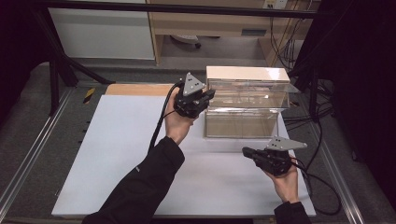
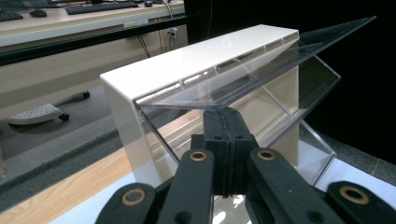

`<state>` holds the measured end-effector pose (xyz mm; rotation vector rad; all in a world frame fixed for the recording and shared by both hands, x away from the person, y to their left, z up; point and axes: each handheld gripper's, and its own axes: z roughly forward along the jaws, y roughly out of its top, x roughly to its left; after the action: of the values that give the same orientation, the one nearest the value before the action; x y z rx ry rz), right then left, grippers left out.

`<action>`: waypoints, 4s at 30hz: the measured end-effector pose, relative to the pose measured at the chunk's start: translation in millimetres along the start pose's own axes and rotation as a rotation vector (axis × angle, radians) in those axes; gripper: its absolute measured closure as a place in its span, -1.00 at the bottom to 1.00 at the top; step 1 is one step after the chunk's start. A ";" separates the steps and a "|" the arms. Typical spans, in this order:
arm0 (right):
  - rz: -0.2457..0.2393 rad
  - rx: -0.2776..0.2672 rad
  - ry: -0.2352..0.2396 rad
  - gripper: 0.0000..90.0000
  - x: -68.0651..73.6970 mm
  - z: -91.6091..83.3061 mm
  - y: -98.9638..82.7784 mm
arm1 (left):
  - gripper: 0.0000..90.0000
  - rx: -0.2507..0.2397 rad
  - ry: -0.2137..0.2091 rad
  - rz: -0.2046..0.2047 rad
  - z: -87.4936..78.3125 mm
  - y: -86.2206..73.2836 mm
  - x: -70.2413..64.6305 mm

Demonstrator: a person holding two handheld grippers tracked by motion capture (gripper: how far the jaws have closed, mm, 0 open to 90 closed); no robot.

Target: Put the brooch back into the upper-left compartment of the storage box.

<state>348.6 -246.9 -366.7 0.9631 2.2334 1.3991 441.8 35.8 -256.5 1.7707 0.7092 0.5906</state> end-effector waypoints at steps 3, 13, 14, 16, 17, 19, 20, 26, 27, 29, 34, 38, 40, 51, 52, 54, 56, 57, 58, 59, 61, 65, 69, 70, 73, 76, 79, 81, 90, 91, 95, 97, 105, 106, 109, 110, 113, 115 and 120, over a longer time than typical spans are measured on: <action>-0.006 -0.012 -0.007 0.95 -0.3 -1.3 3.6 | 0.99 0.000 -0.002 -0.001 0.2 -0.2 0.0; -0.005 -0.078 -0.022 0.95 -1.3 -5.5 21.7 | 0.99 -0.002 -0.002 -0.001 0.5 -0.1 -0.2; -0.007 -0.083 -0.024 0.95 -1.6 -5.6 24.0 | 0.99 -0.001 -0.003 -0.001 0.5 -0.2 -0.1; -0.008 -0.095 -0.031 0.95 -1.8 -6.0 28.5 | 0.99 -0.003 -0.003 -0.003 0.8 -0.3 0.0; -0.006 -0.106 -0.035 0.95 -2.6 -6.3 32.9 | 0.99 -0.003 -0.003 -0.002 0.8 -0.3 0.0; -0.003 -0.117 -0.039 0.95 -3.3 -6.7 37.3 | 0.99 -0.001 -0.004 -0.001 0.9 -0.4 0.1; -0.003 -0.117 -0.039 0.95 -3.3 -6.7 37.3 | 0.99 -0.001 -0.003 0.000 0.9 -0.4 0.0; 0.001 -0.150 -0.049 0.95 -5.7 -7.5 50.0 | 0.99 -0.001 -0.004 0.002 1.6 -0.7 -0.1; 0.001 -0.160 -0.054 0.95 -6.6 -7.6 54.2 | 0.99 -0.001 -0.004 0.003 1.8 -0.7 -0.2; 0.001 -0.168 -0.059 0.95 -7.7 -7.2 58.4 | 0.99 -0.001 -0.004 0.003 1.9 -0.7 -0.2; 0.009 -0.183 -0.069 0.96 -9.9 -6.2 66.8 | 0.99 -0.003 -0.004 0.001 1.9 -0.6 -0.4; 0.011 -0.194 -0.080 0.95 -12.1 -5.2 75.1 | 0.99 -0.001 -0.004 0.005 1.9 -0.7 -0.2; 0.011 -0.199 -0.087 0.96 -13.3 -4.9 79.0 | 0.99 -0.004 -0.005 0.000 2.1 -0.7 -0.3; 0.013 -0.210 -0.105 0.96 -19.2 2.5 94.4 | 0.99 -0.004 -0.004 0.002 2.9 -0.9 -0.7; 0.015 -0.210 -0.108 0.96 -19.8 3.5 95.5 | 0.99 -0.004 -0.003 0.003 2.9 -0.9 -0.9; 0.020 -0.216 -0.113 0.96 -21.0 6.2 98.0 | 0.99 -0.007 -0.004 -0.001 3.4 -1.0 -1.3; 0.019 -0.213 -0.119 0.96 -22.2 9.2 100.8 | 0.99 -0.008 -0.005 -0.001 3.6 -1.1 -1.3; 0.018 -0.214 -0.120 0.96 -22.8 10.8 102.2 | 0.99 -0.009 -0.005 0.000 3.6 -1.0 -1.3; 0.017 -0.213 -0.124 0.96 -23.5 12.6 103.7 | 0.99 -0.008 -0.005 -0.001 3.6 -1.0 -1.2; 0.016 -0.213 -0.128 0.95 -24.2 14.2 105.3 | 0.99 -0.007 -0.005 0.000 3.6 -1.0 -1.3; 0.020 -0.216 -0.130 0.96 -25.7 17.2 108.2 | 0.99 -0.006 -0.006 0.000 3.3 -0.9 -1.1; 0.025 -0.215 -0.145 0.96 -29.5 22.8 112.5 | 0.99 -0.008 -0.007 -0.001 3.3 -0.8 -1.0; 0.033 -0.218 -0.155 0.95 -34.6 27.3 116.1 | 0.99 -0.008 -0.008 0.001 3.3 -0.8 -0.9; 0.036 -0.218 -0.159 0.95 -35.5 28.6 116.8 | 0.99 -0.009 -0.009 -0.002 3.4 -0.8 -0.8; 0.040 -0.217 -0.167 0.95 -38.5 33.4 118.2 | 0.99 -0.010 -0.007 -0.001 3.4 -0.8 -1.1; 0.041 -0.217 -0.172 0.95 -41.0 38.6 118.6 | 0.99 -0.009 -0.007 -0.001 3.4 -0.8 -1.2; 0.039 -0.212 -0.180 0.95 -42.9 44.5 118.3 | 0.99 -0.008 -0.008 0.001 3.1 -0.7 -0.9; 0.041 -0.205 -0.185 0.95 -44.3 48.0 117.7 | 0.99 -0.008 -0.008 0.001 3.1 -0.8 -0.9; 0.046 -0.182 -0.195 0.94 -47.7 62.3 114.0 | 0.99 -0.007 -0.008 0.005 3.2 -0.9 -0.6; 0.046 -0.176 -0.194 0.94 -48.1 63.7 113.4 | 0.99 -0.007 -0.009 0.004 3.2 -0.9 -0.6; 0.050 -0.157 -0.192 0.90 -49.8 66.7 111.2 | 0.99 -0.007 -0.008 0.004 3.3 -0.9 -0.7; 0.047 -0.146 -0.187 0.83 -49.7 67.0 110.7 | 0.99 -0.007 -0.009 0.004 3.3 -1.0 -0.7; 0.039 -0.171 -0.167 0.69 -45.9 53.3 110.8 | 0.99 -0.010 -0.009 0.001 3.6 -1.0 -0.9; 0.036 -0.177 -0.164 0.65 -44.4 50.1 110.5 | 0.99 -0.011 -0.010 -0.001 3.7 -1.1 -1.1; 0.035 -0.195 -0.152 0.54 -40.8 39.6 109.3 | 0.99 -0.012 -0.010 -0.003 4.0 -1.1 -1.6; 0.035 -0.196 -0.150 0.49 -39.8 36.2 108.9 | 0.99 -0.012 -0.009 -0.002 4.1 -1.0 -1.8; 0.034 -0.198 -0.134 0.28 -35.0 23.8 106.6 | 0.99 -0.013 -0.011 -0.002 4.2 -1.0 -2.1; 0.034 -0.198 -0.127 0.17 -33.7 21.3 105.5 | 0.99 -0.013 -0.011 -0.002 4.2 -1.0 -2.0; 0.029 -0.184 -0.115 -0.19 -24.5 11.9 94.5 | 0.99 -0.012 -0.012 -0.004 4.2 -1.0 -2.0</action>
<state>407.9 -228.9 -290.3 0.9901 1.9774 1.4920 443.2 31.8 -258.7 1.7598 0.6999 0.5802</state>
